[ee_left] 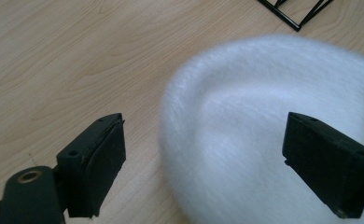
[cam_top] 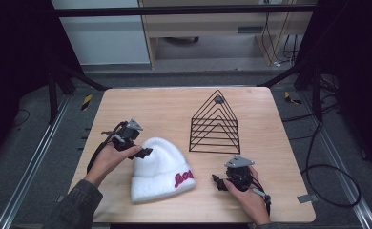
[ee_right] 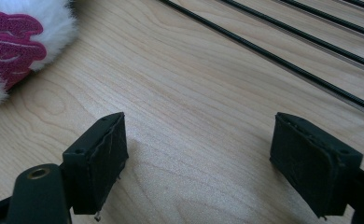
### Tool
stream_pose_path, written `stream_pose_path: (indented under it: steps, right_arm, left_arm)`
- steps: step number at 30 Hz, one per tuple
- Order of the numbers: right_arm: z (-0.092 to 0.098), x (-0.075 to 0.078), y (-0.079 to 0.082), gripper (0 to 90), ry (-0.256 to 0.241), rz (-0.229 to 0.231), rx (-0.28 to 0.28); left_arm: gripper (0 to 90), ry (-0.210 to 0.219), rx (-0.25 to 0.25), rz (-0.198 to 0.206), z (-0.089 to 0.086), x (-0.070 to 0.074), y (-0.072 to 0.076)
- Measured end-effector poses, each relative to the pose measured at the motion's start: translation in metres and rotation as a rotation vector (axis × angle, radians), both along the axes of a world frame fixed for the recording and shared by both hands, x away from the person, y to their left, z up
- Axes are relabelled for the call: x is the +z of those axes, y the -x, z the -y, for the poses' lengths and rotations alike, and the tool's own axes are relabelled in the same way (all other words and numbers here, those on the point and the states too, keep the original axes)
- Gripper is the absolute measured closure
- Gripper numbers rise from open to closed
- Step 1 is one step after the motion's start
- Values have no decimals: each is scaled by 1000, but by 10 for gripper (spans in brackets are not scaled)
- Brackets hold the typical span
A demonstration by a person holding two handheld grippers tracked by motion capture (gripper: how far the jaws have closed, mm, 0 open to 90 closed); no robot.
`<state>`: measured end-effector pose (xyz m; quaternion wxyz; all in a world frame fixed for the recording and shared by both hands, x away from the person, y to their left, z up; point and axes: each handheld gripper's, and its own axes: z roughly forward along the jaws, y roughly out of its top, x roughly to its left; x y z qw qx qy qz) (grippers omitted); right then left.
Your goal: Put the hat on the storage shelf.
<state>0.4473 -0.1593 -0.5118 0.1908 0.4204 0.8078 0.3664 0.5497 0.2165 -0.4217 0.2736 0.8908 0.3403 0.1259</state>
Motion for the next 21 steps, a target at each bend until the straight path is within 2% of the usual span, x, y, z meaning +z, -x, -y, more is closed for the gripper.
stream_pose_path:
  steps: [5,9,14,16,19,21]
  right_arm:
    - [0,0,0,188,0,0,-1]
    - [0,0,0,188,-1,-1,-1]
    - [0,0,0,188,0,0,-3]
    - [0,0,0,188,0,1,-4]
    - [-1,0,0,188,0,2,-8]
    - [-1,0,0,188,0,2,-8]
  left_arm:
    - [165,-12,-18,-45,2,-6,-7]
    - [189,-33,-21,-48,4,-9,-7]
    - [251,-10,-8,-78,3,-17,-17]
    - [282,1,-1,-103,3,-24,-24]
    - [319,-17,12,-103,3,-29,-29]
    - [326,-3,34,-94,1,-29,-30]
